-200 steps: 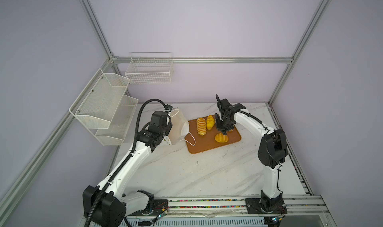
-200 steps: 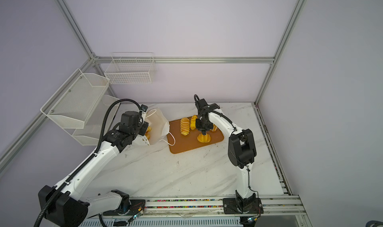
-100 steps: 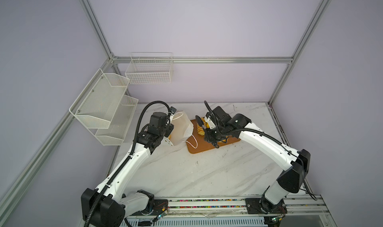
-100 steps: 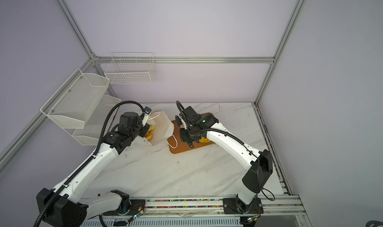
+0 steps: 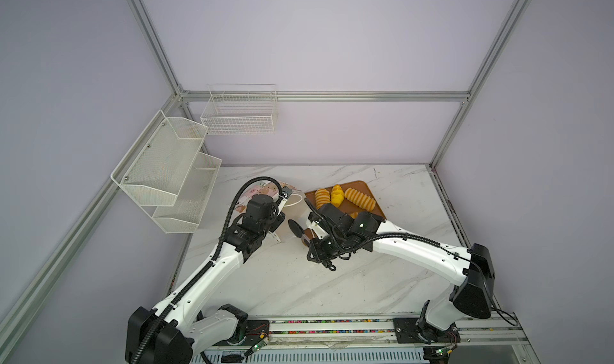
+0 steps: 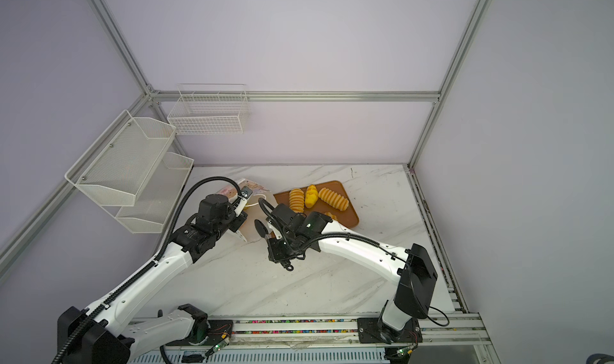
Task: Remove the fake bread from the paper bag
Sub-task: 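Move the tongs back into the bag held by the left gripper, then push the tongs down and open them around a bread inside the bag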
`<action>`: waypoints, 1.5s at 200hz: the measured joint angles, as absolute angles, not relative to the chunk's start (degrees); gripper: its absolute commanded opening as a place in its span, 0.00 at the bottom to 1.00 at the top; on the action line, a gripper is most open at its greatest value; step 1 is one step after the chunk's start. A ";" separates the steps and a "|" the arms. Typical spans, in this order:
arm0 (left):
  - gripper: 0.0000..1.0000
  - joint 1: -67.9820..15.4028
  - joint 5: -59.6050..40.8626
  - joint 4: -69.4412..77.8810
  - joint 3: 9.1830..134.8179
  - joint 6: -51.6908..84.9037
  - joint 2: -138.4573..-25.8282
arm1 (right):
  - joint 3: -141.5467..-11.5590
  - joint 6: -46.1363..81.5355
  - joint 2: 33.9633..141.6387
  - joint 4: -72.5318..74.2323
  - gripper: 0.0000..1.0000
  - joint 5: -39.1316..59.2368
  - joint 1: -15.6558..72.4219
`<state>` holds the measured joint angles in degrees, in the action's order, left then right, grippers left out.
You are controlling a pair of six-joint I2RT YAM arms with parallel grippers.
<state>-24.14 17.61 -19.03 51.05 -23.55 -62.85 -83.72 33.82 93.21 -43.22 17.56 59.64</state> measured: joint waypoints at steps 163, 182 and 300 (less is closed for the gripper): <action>0.00 -24.14 14.81 -11.22 42.24 -19.46 -53.06 | -82.28 43.09 109.08 -18.31 0.36 23.62 59.53; 0.00 -24.14 14.28 -11.18 42.19 -19.03 -53.01 | -82.74 43.13 110.37 -17.87 0.40 24.38 59.53; 0.00 -23.97 11.18 -12.32 41.78 -19.03 -52.88 | -88.60 39.72 112.97 -20.08 0.56 23.31 59.29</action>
